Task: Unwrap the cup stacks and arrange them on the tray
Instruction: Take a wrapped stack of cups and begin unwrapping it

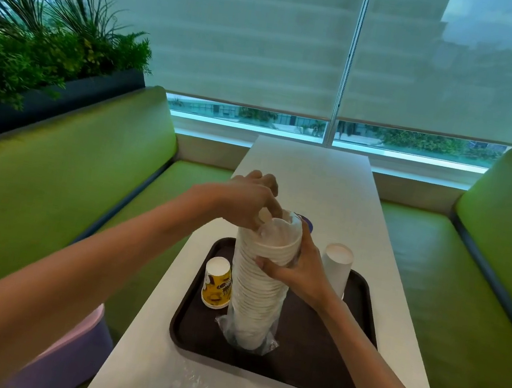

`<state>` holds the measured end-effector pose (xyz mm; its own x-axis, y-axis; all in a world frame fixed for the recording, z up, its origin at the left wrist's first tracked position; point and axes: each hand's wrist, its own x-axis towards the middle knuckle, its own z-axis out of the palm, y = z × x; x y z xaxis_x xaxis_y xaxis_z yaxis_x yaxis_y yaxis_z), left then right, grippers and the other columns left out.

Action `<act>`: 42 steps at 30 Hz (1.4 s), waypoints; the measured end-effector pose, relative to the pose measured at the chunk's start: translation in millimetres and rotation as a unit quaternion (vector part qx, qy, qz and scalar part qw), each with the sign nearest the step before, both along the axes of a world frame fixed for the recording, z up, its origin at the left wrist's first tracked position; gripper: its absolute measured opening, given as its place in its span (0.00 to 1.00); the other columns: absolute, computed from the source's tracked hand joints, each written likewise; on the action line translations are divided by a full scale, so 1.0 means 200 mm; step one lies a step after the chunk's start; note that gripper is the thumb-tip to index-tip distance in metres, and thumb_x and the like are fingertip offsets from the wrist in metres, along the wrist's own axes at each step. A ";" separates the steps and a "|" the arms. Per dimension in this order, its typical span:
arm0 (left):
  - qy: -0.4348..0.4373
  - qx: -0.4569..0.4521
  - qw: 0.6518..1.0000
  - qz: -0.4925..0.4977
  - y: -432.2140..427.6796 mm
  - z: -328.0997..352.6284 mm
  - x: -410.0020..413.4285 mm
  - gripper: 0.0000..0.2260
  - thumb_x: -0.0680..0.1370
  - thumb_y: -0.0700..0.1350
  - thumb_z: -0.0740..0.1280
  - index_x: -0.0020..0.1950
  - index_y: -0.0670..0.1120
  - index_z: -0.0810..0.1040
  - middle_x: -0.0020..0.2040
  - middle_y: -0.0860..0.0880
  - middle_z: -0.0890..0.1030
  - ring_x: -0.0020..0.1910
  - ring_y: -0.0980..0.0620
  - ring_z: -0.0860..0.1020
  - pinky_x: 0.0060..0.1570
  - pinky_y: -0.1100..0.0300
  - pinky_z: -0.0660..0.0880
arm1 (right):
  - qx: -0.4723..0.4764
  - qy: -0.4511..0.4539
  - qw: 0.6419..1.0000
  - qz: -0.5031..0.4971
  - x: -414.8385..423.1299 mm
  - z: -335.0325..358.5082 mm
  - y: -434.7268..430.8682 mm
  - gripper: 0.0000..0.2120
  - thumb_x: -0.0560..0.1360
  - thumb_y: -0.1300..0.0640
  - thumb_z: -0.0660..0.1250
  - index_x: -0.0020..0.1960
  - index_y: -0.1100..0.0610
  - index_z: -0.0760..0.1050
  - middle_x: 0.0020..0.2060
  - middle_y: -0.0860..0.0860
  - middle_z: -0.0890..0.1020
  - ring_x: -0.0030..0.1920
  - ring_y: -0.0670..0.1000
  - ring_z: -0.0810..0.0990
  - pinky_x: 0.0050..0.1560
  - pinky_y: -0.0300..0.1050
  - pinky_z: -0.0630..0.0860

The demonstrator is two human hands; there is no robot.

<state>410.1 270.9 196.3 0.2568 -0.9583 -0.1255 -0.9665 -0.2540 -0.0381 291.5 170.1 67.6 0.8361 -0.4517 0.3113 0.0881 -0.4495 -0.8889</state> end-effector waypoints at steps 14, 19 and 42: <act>0.220 -0.376 0.900 0.020 0.13 0.24 0.08 0.02 0.75 0.41 0.70 0.46 0.46 0.79 0.56 0.44 0.78 0.55 0.50 0.77 0.56 0.58 0.72 | 0.015 0.003 1.000 0.020 -0.04 0.04 0.00 0.41 0.60 0.42 0.78 0.67 0.41 0.59 0.58 0.36 0.73 0.59 0.38 0.75 0.57 0.34 0.75; 0.371 -0.438 0.818 0.041 0.20 0.21 0.04 0.03 0.79 0.43 0.65 0.46 0.49 0.74 0.53 0.45 0.81 0.48 0.51 0.81 0.52 0.57 0.76 | 0.039 0.026 0.998 0.047 -0.04 0.02 -0.01 0.43 0.60 0.38 0.79 0.67 0.41 0.60 0.61 0.40 0.75 0.61 0.42 0.75 0.58 0.36 0.75; 0.575 -0.619 0.439 0.304 -0.09 -0.84 -0.29 0.19 0.83 0.51 0.49 0.42 0.47 0.76 0.41 0.48 0.81 0.44 0.50 0.78 0.47 0.54 0.74 | 0.319 -0.224 0.873 -0.293 0.17 -0.32 0.28 0.22 0.79 0.39 0.52 0.42 0.54 0.73 0.39 0.51 0.78 0.39 0.43 0.77 0.44 0.45 0.73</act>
<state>353.0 252.4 28.2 0.9622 -0.2719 0.0128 0.0963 0.3841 0.9182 326.1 226.2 4.1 0.2626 -0.9618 0.0769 0.4124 0.0398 -0.9101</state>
